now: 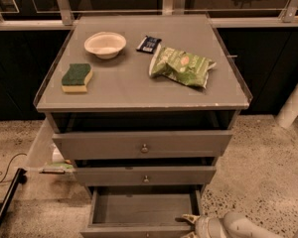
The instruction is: Open bottom drawer
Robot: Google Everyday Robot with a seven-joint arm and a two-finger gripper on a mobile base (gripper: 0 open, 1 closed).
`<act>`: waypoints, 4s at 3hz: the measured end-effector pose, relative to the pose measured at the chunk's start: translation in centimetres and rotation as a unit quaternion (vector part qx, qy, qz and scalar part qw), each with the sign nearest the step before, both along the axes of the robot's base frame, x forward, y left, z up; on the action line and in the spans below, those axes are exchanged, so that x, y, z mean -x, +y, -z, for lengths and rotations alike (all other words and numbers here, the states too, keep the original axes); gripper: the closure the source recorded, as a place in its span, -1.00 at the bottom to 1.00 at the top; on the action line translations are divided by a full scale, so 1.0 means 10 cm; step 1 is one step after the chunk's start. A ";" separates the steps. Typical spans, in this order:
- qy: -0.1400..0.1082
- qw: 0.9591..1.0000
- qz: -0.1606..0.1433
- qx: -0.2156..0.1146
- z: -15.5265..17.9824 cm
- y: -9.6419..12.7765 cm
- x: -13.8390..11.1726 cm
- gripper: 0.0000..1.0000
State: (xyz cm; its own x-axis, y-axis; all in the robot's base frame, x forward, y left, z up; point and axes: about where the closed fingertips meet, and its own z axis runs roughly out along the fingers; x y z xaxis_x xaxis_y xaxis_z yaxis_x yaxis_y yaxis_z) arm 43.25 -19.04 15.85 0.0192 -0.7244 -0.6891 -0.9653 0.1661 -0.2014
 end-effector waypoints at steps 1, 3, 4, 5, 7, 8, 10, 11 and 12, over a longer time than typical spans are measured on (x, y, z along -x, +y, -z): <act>0.000 1.000 0.000 0.000 0.00 0.00 0.00 -0.71; 0.000 1.000 0.000 0.000 0.00 0.00 0.01 0.22; 0.000 1.000 -0.003 0.000 -0.02 0.02 0.07 0.70; 0.001 1.000 0.000 0.001 -0.03 -0.01 0.15 1.00; 0.021 1.000 0.005 -0.001 -0.03 -0.05 0.49 1.00; 0.037 0.999 0.008 -0.005 -0.03 -0.07 0.69 1.00; 0.038 0.999 0.009 -0.005 -0.04 -0.08 0.70 0.62; 0.038 0.999 0.009 -0.005 -0.04 -0.08 0.71 0.15; 0.038 0.999 0.009 -0.005 -0.04 -0.08 0.71 -0.31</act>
Offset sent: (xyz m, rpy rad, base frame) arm 0.0000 0.0000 0.0000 0.0000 0.0000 0.0000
